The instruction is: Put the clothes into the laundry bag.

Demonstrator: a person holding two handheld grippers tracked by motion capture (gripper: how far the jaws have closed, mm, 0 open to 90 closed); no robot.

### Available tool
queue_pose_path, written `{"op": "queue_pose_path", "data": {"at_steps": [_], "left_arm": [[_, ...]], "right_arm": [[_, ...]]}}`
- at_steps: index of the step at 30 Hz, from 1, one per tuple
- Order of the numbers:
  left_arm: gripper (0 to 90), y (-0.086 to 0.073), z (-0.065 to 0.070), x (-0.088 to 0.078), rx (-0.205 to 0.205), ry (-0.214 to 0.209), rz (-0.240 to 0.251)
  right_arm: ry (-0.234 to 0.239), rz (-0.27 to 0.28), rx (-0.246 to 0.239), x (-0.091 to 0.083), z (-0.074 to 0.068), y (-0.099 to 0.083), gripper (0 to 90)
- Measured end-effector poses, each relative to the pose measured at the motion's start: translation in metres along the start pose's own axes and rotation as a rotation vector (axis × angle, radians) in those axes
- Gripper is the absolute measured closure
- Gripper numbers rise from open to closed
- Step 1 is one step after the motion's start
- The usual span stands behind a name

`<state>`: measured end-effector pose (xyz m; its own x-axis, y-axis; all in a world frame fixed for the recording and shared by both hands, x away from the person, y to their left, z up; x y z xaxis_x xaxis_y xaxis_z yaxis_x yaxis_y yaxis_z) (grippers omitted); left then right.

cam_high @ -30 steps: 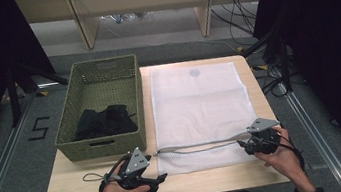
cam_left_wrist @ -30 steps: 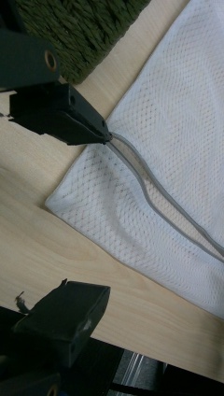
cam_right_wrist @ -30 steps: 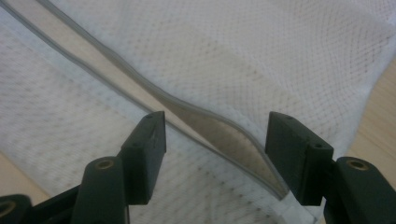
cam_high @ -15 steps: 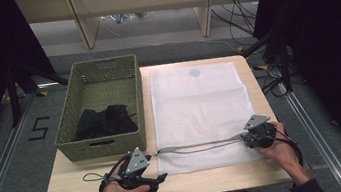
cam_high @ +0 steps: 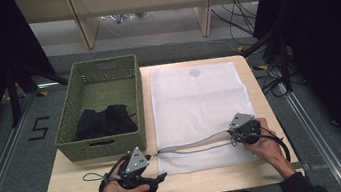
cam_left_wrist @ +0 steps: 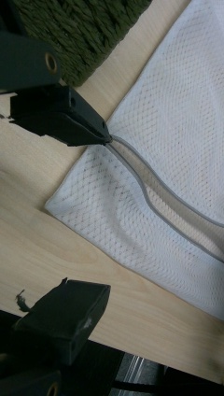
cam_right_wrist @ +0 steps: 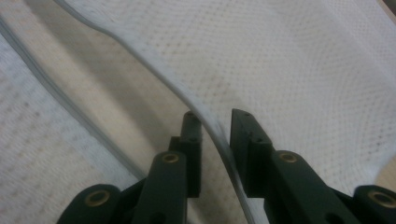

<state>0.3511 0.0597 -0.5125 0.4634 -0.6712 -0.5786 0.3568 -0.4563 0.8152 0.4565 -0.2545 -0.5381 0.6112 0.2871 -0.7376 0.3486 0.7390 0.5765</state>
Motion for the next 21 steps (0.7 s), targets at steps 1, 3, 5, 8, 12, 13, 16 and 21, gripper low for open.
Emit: {"op": "queue_pose_path", "data": {"at_steps": [1,3,5,8,12,13,16,21], "left_arm": [[22.3,0.0,0.0,0.0,0.001,-0.003,-0.004],[22.3,0.0,0.0,0.0,-0.009,-0.004,0.003],[22.3,0.0,0.0,0.0,-0.005,0.002,0.006],[22.3,-0.001,-0.002,0.0,0.007,0.01,-0.01],[22.3,0.002,-0.005,-0.003,-0.008,0.014,0.006],[22.3,0.002,-0.006,-0.003,-0.014,0.012,0.009],[22.4,0.002,-0.009,-0.004,-0.015,0.031,0.012],[22.5,0.003,-0.007,-0.004,-0.022,0.018,0.014]], "right_arm": [[0.014,0.006,-0.018,0.002,0.0,0.002,78.0],[0.035,0.019,-0.008,0.004,-0.003,0.005,79.8],[0.041,0.035,-0.005,0.006,-0.004,0.009,80.7],[0.07,0.047,0.016,0.008,-0.008,0.013,83.6],[0.08,0.063,-0.01,0.011,-0.011,0.02,85.2],[0.077,0.06,-0.018,0.011,-0.012,0.021,86.0],[0.087,0.064,-0.021,0.012,-0.015,0.025,89.6],[0.087,0.085,-0.021,0.009,-0.014,0.031,90.0]]}}
Point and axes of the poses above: each handheld gripper's, and its own axes: x roughly forward along the jaws, y roughly out of its top, z roughly to its right, the point moved 7 cm from there along x, roughly forward along the jaws, and after that the axes turned 1 degree about z, right-handed, at the moved point
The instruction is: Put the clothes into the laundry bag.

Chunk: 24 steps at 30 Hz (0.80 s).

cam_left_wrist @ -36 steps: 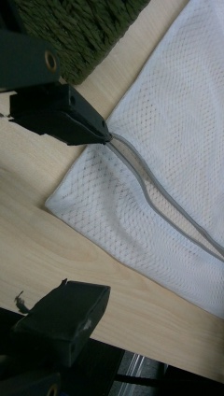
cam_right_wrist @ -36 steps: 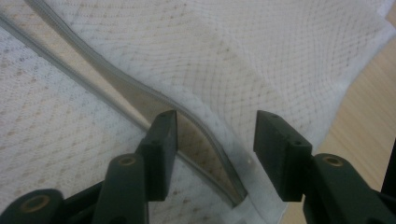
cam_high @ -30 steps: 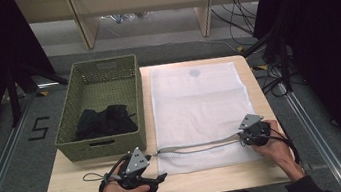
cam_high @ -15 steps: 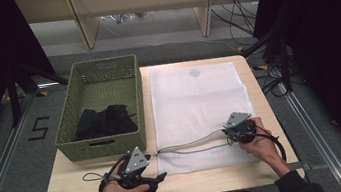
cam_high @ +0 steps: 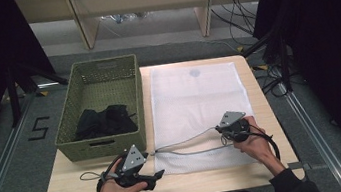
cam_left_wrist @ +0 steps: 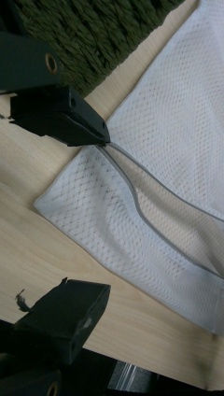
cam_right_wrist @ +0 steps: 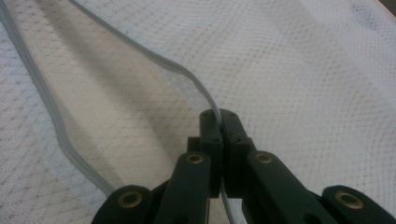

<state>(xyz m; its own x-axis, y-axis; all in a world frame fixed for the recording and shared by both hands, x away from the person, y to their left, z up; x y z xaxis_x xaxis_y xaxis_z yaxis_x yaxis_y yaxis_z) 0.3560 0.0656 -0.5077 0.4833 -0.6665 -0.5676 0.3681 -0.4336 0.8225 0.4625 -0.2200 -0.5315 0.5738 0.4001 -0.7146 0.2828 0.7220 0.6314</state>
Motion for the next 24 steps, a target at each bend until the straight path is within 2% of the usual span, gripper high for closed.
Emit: {"op": "queue_pose_path", "data": {"at_steps": [3,5,6,7,9,11,15,16,17,18,19,23,24], "left_arm": [[22.6,0.001,-0.001,-0.001,-0.001,-0.002,0.002],[22.7,0.004,-0.001,-0.002,-0.03,-0.006,0.03],[22.7,0.005,-0.003,-0.003,-0.019,0.005,0.021],[22.8,0.006,-0.005,-0.006,-0.012,0.006,0.012],[22.8,0.011,-0.006,-0.01,-0.042,0.007,0.03],[22.8,0.016,-0.01,-0.014,-0.065,0.015,0.051],[22.7,0.021,-0.016,-0.021,-0.084,0.03,0.05],[22.7,0.022,-0.018,-0.024,-0.076,0.036,0.032],[22.8,0.025,-0.018,-0.024,-0.094,0.033,0.055],[22.9,0.025,-0.02,-0.026,-0.083,0.042,0.038],[23.0,0.027,-0.02,-0.027,-0.095,0.037,0.053],[23.3,0.034,-0.025,-0.034,-0.111,0.052,0.043],[23.3,0.037,-0.025,-0.036,-0.114,0.046,0.048]], "right_arm": [[-0.007,0.019,0.013,-0.004,0.005,0.002,90.0],[-0.016,0.026,0.035,-0.007,0.007,0.004,90.0],[-0.016,0.034,0.021,-0.009,0.01,0.006,90.0],[-0.018,0.038,0.037,-0.01,0.01,0.007,90.0],[-0.029,0.054,0.042,-0.015,0.014,0.013,90.0],[-0.028,0.065,0.043,-0.019,0.018,0.017,90.0],[-0.035,0.088,0.035,-0.021,0.024,0.025,90.0],[-0.025,0.083,0.038,-0.022,0.023,0.026,90.0],[-0.031,0.094,0.032,-0.022,0.025,0.028,90.0],[-0.033,0.091,0.042,-0.024,0.026,0.03,90.0],[-0.035,0.099,0.035,-0.024,0.028,0.032,90.0],[-0.035,0.118,0.04,-0.028,0.033,0.039,90.0],[-0.039,0.124,0.027,-0.029,0.035,0.041,90.0]]}}
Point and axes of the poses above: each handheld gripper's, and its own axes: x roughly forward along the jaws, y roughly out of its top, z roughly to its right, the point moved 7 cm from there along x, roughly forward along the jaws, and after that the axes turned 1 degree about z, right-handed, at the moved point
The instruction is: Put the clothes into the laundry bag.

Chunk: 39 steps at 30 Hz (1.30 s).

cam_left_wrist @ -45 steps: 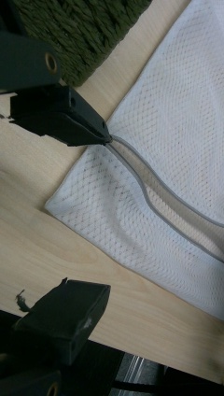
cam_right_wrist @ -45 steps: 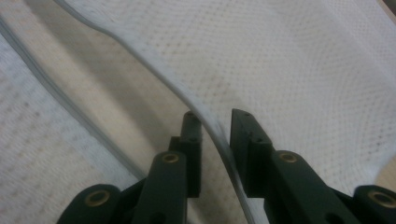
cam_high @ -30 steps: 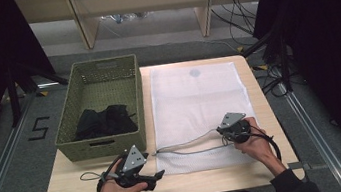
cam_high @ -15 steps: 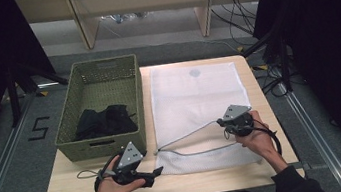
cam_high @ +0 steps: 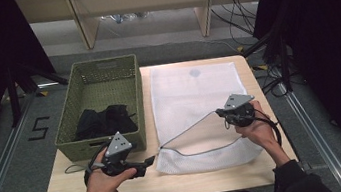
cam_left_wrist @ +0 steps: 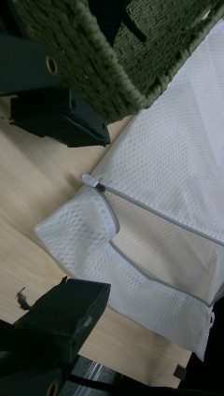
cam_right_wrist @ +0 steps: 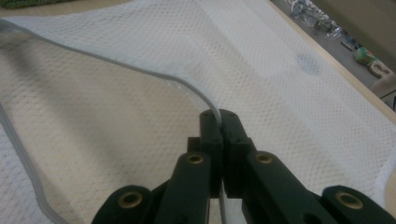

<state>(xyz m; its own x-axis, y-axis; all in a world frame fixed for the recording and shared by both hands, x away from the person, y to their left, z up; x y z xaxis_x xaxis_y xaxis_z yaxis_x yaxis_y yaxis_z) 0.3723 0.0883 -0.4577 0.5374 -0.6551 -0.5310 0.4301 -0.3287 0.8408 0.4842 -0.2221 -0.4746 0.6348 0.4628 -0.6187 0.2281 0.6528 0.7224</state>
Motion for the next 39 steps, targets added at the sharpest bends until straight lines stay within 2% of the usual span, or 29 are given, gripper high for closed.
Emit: {"op": "queue_pose_path", "data": {"at_steps": [1,2,4,5,7,8,9,10,12,13,14,15,16,17,18,19,20,22,23,24,26,28,32,34,35,37,39], "left_arm": [[23.4,0.003,-0.001,-0.003,0.012,-0.001,-0.009],[23.6,0.007,-0.001,-0.004,-0.003,0.008,0.012],[23.6,0.014,-0.009,-0.009,0.008,0.026,0.015],[23.6,0.02,-0.018,-0.012,-0.027,0.056,0.031],[23.6,0.025,-0.033,-0.017,0.003,0.097,0.017],[23.6,0.027,-0.043,-0.02,0.007,0.132,0.014],[23.6,0.029,-0.052,-0.024,0.0,0.164,0.0],[23.5,0.031,-0.058,-0.026,-0.015,0.175,0.01],[23.7,0.034,-0.076,-0.031,-0.038,0.203,-0.003],[23.7,0.033,-0.087,-0.035,-0.008,0.23,-0.041],[23.9,0.034,-0.096,-0.037,0.003,0.262,-0.059],[24.6,0.034,-0.096,-0.037,0.003,0.262,-0.059],[24.6,0.036,-0.109,-0.042,0.028,0.326,-0.12],[24.1,0.039,-0.117,-0.044,0.056,0.36,-0.136],[24.1,0.048,-0.128,-0.051,0.102,0.408,-0.154],[24.0,0.052,-0.132,-0.053,0.095,0.408,-0.156],[23.5,0.055,-0.134,-0.054,0.081,0.403,-0.16],[22.8,0.059,-0.14,-0.052,0.06,0.373,-0.164],[22.8,0.059,-0.145,-0.05,0.051,0.386,-0.171],[22.7,0.059,-0.147,-0.048,0.044,0.38,-0.176],[22.7,0.055,-0.15,-0.039,0.03,0.359,-0.198],[22.7,0.05,-0.157,-0.031,0.015,0.354,-0.216],[22.7,0.041,-0.172,-0.017,0.006,0.346,-0.283],[22.3,0.038,-0.179,-0.009,-0.007,0.348,-0.28],[22.0,0.037,-0.182,-0.006,-0.017,0.343,-0.286],[21.7,0.035,-0.188,0.0,-0.016,0.325,-0.3],[20.9,0.032,-0.193,0.006,-0.028,0.307,-0.318]], "right_arm": [[-0.002,0.0,0.005,-0.001,0.001,0.002,90.0],[0.005,0.006,0.001,-0.002,0.002,0.004,90.0],[-0.004,0.013,0.014,-0.005,0.006,0.007,90.0],[-0.008,0.02,0.014,-0.006,0.008,0.008,90.0],[-0.008,0.024,0.022,-0.007,0.009,0.009,90.0],[-0.008,0.023,0.022,-0.007,0.01,0.009,90.0],[-0.008,0.023,0.022,-0.007,0.01,0.009,90.0],[-0.007,0.022,0.022,-0.007,0.01,0.009,90.0],[-0.004,0.017,0.021,-0.006,0.009,0.008,90.0],[0.001,0.02,0.013,-0.004,0.008,0.008,90.0],[0.001,0.015,0.012,-0.003,0.008,0.007,90.0],[0.001,0.015,0.012,-0.003,0.008,0.007,90.0],[0.003,0.005,0.025,-0.003,0.007,0.006,90.0],[0.004,0.012,0.007,-0.001,0.007,0.007,90.0],[0.008,0.01,0.009,-0.001,0.006,0.007,90.0],[-0.005,0.008,0.001,-0.002,0.008,0.008,90.0],[0.007,0.008,0.01,-0.001,0.006,0.008,90.0],[0.012,0.01,0.008,-0.001,0.005,0.009,90.0],[0.011,0.007,0.02,-0.001,0.004,0.008,90.0],[0.012,0.008,0.003,0.0,0.004,0.009,90.0],[0.012,0.008,0.003,0.0,0.004,0.009,90.0],[0.013,0.005,0.013,0.0,0.004,0.008,90.0],[0.017,0.004,0.015,0.001,0.003,0.008,90.0],[0.02,0.001,0.001,0.002,0.003,0.007,90.0],[0.005,0.002,-0.006,0.001,0.004,0.007,90.0],[0.021,-0.004,-0.001,0.002,0.002,0.006,90.0],[0.017,-0.007,-0.007,0.003,0.003,0.006,90.0]]}}
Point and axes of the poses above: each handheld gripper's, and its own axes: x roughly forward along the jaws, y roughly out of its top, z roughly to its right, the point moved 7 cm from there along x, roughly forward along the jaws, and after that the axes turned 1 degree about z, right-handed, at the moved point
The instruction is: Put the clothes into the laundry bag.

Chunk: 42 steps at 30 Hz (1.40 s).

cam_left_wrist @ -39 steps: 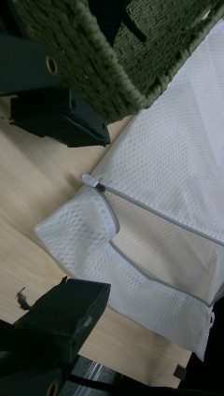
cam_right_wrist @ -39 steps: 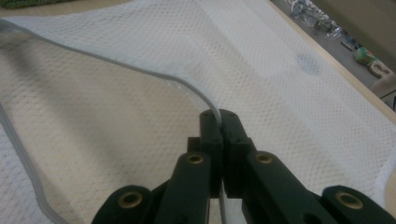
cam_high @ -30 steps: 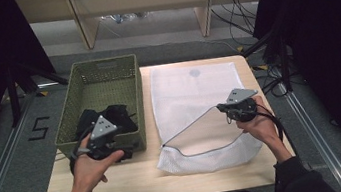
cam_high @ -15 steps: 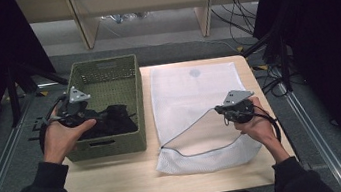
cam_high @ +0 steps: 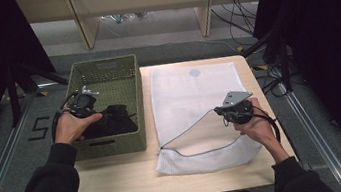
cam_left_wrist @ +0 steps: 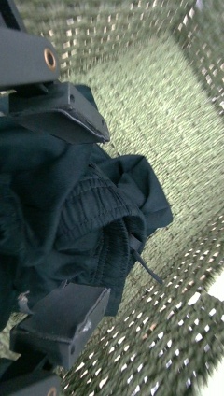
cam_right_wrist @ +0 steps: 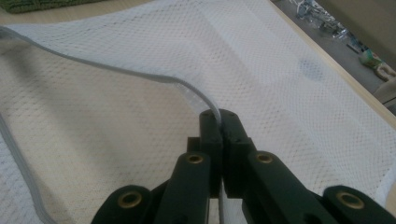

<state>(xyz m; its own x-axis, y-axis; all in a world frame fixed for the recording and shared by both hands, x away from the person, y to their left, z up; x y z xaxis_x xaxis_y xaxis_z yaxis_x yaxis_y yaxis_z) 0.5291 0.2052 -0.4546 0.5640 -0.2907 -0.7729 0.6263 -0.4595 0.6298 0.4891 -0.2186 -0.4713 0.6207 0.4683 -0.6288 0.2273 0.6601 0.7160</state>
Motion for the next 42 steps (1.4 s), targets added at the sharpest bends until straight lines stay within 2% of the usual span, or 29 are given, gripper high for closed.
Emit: {"op": "queue_pose_path", "data": {"at_steps": [2,7,8,11,12,14,18,22,25,26,27,28,29,30,31,32,33,34,35,36,37,38,39,40,41,42], "left_arm": [[20.9,-0.001,-0.005,0.007,-0.006,0.012,-0.015],[19.3,-0.006,-0.01,0.023,0.004,-0.018,-0.057],[18.4,-0.009,-0.011,0.025,-0.006,-0.028,-0.13],[16.8,-0.009,-0.011,0.029,0.026,-0.036,-0.165],[17.5,-0.01,-0.011,0.031,0.021,-0.038,-0.175],[17.3,-0.01,-0.014,0.034,0.043,-0.026,-0.18],[16.7,-0.012,-0.013,0.044,0.055,-0.057,-0.199],[16.1,-0.017,-0.01,0.056,0.049,-0.082,-0.229],[15.2,-0.021,-0.007,0.064,0.051,-0.094,-0.252],[15.1,-0.025,-0.006,0.069,0.056,-0.096,-0.272],[14.4,-0.029,-0.007,0.07,0.082,-0.103,-0.313],[13.7,-0.031,-0.004,0.074,0.058,-0.107,-0.31],[12.7,-0.032,-0.005,0.076,0.059,-0.108,-0.313],[12.1,-0.033,-0.005,0.077,0.043,-0.111,-0.32],[11.9,-0.035,-0.006,0.078,0.055,-0.111,-0.344],[14.6,-0.036,-0.002,0.08,0.004,-0.108,-0.337],[19.8,-0.036,-0.005,0.081,0.043,-0.104,-0.342],[25.1,-0.036,-0.008,0.08,0.071,-0.097,-0.369],[35.0,-0.036,-0.007,0.081,0.061,-0.09,-0.368],[39.0,-0.035,-0.004,0.083,0.039,-0.086,-0.347],[43.3,-0.034,-0.006,0.081,0.075,-0.082,-0.362],[48.7,-0.032,-0.004,0.082,0.055,-0.077,-0.338],[53.0,-0.03,-0.006,0.081,0.065,-0.069,-0.324],[56.9,-0.027,-0.008,0.079,0.052,-0.057,-0.305],[61.3,-0.024,-0.009,0.079,0.009,-0.041,-0.265],[63.0,-0.022,-0.013,0.078,-0.005,-0.019,-0.249]], "right_arm": [[0.004,-0.002,0.002,0.001,0.0,-0.001,90.0],[0.007,-0.015,0.009,0.002,-0.002,-0.002,90.0],[0.01,-0.013,-0.007,0.003,-0.001,-0.002,90.0],[0.016,-0.023,0.006,0.003,-0.004,-0.003,90.0],[0.014,-0.017,-0.003,0.004,-0.003,-0.003,90.0],[0.014,-0.014,-0.012,0.005,-0.003,-0.003,90.0],[0.014,-0.018,-0.001,0.005,-0.004,-0.003,90.0],[0.016,-0.025,0.012,0.004,-0.005,-0.004,89.9],[0.014,-0.016,0.0,0.005,-0.003,-0.004,89.9],[0.015,-0.017,0.0,0.005,-0.004,-0.004,89.9],[0.017,-0.019,0.001,0.005,-0.004,-0.004,89.9],[0.016,-0.017,0.0,0.005,-0.004,-0.004,89.9],[0.016,-0.019,0.002,0.005,-0.004,-0.004,89.9],[0.016,-0.019,0.001,0.005,-0.004,-0.004,89.9],[0.015,-0.021,-0.003,0.005,-0.004,-0.005,89.9],[0.016,-0.019,0.002,0.005,-0.004,-0.004,89.9],[0.015,-0.018,0.002,0.005,-0.004,-0.004,89.9],[0.016,-0.018,0.002,0.005,-0.004,-0.004,89.9],[0.015,-0.019,-0.003,0.005,-0.004,-0.004,89.9],[0.014,-0.02,-0.003,0.005,-0.004,-0.005,89.9],[0.014,-0.02,-0.003,0.005,-0.004,-0.005,89.9],[0.016,-0.016,-0.014,0.005,-0.003,-0.004,89.8],[0.017,-0.016,-0.011,0.004,-0.003,-0.004,89.8],[0.018,-0.014,-0.011,0.004,-0.003,-0.004,89.9],[0.013,-0.014,-0.008,0.004,-0.003,-0.004,89.9],[0.015,-0.014,-0.01,0.005,-0.003,-0.004,89.9]]}}
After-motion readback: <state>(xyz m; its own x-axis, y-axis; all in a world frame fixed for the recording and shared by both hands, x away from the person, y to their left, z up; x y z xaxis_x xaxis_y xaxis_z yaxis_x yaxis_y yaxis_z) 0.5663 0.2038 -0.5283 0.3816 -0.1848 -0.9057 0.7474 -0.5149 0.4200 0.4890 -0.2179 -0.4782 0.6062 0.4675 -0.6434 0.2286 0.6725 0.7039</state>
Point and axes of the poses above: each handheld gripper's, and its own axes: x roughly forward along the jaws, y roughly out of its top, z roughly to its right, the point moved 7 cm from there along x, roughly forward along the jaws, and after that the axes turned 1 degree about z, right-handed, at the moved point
